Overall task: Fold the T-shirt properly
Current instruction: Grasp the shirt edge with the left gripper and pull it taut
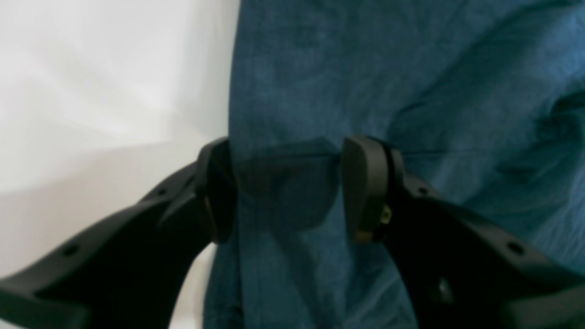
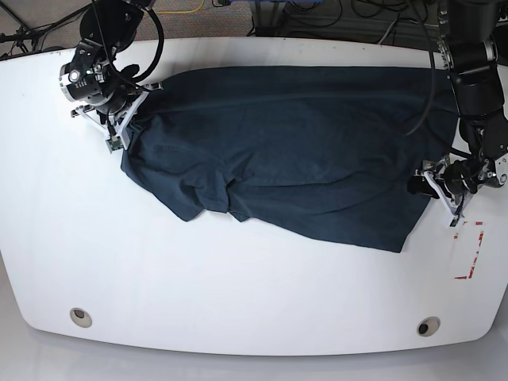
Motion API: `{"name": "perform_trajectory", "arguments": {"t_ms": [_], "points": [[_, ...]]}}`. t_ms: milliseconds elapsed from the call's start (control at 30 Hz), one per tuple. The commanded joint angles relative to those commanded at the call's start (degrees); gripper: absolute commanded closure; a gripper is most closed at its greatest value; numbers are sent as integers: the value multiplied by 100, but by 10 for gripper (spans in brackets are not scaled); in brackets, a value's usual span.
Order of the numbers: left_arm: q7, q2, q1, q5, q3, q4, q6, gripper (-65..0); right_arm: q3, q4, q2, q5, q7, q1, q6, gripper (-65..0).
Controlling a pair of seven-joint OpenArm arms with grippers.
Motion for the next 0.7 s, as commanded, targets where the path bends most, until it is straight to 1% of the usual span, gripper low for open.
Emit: {"name": "perform_trajectory", "arguments": {"t_ms": [467, 567, 700], "points": [[35, -26, 0, -18, 0, 9, -26, -325, 0, 0, 0, 0, 0, 0, 0, 0], [167, -18, 0, -26, 0, 62, -31, -325, 0, 0, 0, 0, 0, 0, 0, 0], [396, -9, 53, -26, 0, 563, -31, -325, 0, 0, 0, 0, 0, 9, 0, 0]]}}
